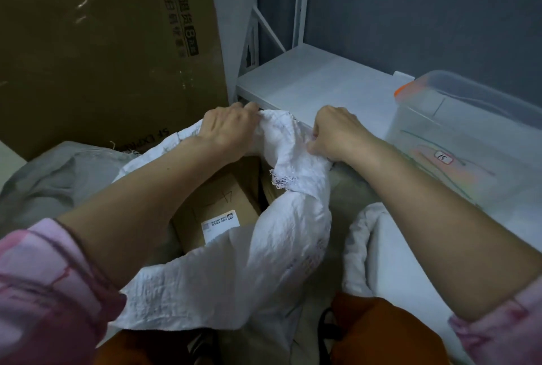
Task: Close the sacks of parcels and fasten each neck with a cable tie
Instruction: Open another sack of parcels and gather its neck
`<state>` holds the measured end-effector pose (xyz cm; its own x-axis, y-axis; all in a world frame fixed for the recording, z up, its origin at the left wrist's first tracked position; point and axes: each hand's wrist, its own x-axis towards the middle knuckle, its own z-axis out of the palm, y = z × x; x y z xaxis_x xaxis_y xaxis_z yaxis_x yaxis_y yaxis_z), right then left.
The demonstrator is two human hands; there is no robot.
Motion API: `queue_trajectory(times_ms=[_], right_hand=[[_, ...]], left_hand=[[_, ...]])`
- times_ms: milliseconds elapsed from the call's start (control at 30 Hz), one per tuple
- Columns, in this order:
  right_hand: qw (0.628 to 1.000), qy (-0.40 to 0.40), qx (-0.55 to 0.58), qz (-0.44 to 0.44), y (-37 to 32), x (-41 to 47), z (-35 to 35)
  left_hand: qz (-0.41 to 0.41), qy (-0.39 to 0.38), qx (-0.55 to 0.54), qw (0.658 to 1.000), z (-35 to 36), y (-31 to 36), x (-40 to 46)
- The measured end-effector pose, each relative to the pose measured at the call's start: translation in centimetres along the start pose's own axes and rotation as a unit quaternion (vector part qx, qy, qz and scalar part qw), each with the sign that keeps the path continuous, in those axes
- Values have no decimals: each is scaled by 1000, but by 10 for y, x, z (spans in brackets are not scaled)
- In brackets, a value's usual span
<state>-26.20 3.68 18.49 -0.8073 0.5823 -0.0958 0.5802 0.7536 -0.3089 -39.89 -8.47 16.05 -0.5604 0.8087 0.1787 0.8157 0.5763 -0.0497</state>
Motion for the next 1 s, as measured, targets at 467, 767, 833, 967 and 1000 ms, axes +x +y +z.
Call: queue_trajectory(times_ms=[467,767,833,967,1000], right_hand=[[957,-101,269,29,-2,13,22],[687,-166,677,205,26,38,22],[673,-147,689,226,24,41,23],[655,-121,706,239,24,39,20],[650,-116,712,241,26,39,19]], left_hand=[[-69,-30,-62,995,-13,-2,2],[-99,-131,-162,973,-39,35,-33],[-46,-161,-148,975,-37,48,-43],[40,-209,-43,976,-30,59,-57],[61,-208,-29,976,-29,59,-61]])
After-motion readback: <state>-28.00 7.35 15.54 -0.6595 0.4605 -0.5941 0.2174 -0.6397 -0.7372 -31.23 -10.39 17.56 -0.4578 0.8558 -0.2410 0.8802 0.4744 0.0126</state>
